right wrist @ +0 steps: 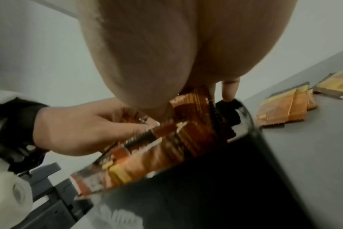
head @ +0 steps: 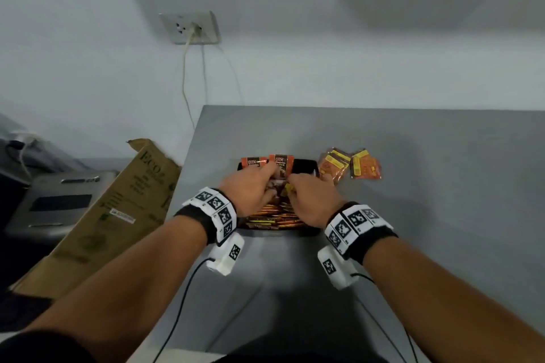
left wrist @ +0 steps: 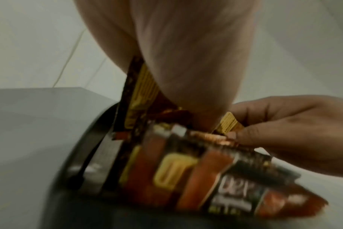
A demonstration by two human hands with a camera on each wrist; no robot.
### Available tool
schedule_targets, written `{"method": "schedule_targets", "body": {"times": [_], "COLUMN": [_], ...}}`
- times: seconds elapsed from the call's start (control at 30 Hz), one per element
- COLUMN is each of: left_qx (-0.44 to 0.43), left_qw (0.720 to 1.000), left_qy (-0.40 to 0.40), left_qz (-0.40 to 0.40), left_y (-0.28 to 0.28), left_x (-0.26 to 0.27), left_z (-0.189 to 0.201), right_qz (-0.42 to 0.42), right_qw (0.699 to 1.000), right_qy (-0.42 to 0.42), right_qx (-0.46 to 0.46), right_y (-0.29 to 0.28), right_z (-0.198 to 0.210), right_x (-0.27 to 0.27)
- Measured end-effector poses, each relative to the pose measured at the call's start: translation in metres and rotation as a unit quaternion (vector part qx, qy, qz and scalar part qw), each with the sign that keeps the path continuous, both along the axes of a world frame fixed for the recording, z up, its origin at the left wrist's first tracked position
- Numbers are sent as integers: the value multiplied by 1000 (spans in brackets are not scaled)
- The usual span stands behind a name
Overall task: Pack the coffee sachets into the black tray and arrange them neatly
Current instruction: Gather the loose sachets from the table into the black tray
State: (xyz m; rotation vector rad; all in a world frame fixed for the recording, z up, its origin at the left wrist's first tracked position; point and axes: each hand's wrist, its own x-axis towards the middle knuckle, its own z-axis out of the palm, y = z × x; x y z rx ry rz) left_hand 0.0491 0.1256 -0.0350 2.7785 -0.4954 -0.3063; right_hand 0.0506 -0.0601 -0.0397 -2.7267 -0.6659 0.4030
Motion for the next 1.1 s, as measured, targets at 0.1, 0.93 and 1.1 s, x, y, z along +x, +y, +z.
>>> {"method": "schedule_targets", "body": {"times": [0.1,0.93,1.1], "left_qx": [-46,-71,-116], "left_qw": [998,990,992], "left_qy": [34,123,26], "left_qz": [-17,-18,30], "left_y": [7,16,-7], "left_x": [-7,-14,-5], "left_z": [-3,4,22], "right_qz": [20,19,-96], "right_qw": [999,999,986], "right_qy": [6,33,-6], "right_qx": [-36,33,136], "right_y": [1,-22,-51], "right_z": [-7,-9,-7], "right_x": [-7,-15,12]}}
